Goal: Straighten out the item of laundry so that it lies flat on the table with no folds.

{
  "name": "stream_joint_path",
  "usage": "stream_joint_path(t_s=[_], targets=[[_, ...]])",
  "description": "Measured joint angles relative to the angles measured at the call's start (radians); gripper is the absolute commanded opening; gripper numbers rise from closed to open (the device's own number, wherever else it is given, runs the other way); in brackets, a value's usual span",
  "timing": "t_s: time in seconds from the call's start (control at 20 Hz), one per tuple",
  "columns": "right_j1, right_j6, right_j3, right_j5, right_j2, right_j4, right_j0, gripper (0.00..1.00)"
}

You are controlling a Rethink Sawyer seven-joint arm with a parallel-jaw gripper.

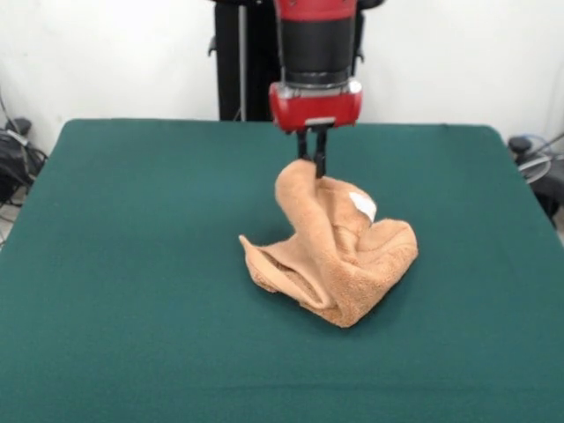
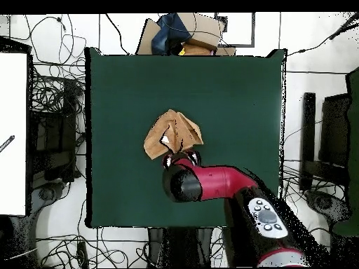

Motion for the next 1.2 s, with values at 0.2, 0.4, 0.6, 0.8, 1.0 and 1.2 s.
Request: stream_joint_path(t_s=[0.2,0.4,0.6,0.8,1.0,1.2], targets=[[-0.048,0.000,0.016,0.000,-0.043,0.022,0.068,0.00],[-0.053,0.000,0.016,0.000,-0.082,0.049,0.108,0.00],[-0.045,0.000,0.018,0.000,-0.106,0.081,0.126,0.00],[-0.043,0.001,0.031,-0.005,-0.131,0.114,0.138,0.00],[-0.029,0.008,0.050,-0.035,-0.169,0.150,0.168,0.00],[-0.015,0.014,0.062,-0.057,-0.194,0.183,0.192,0.00]])
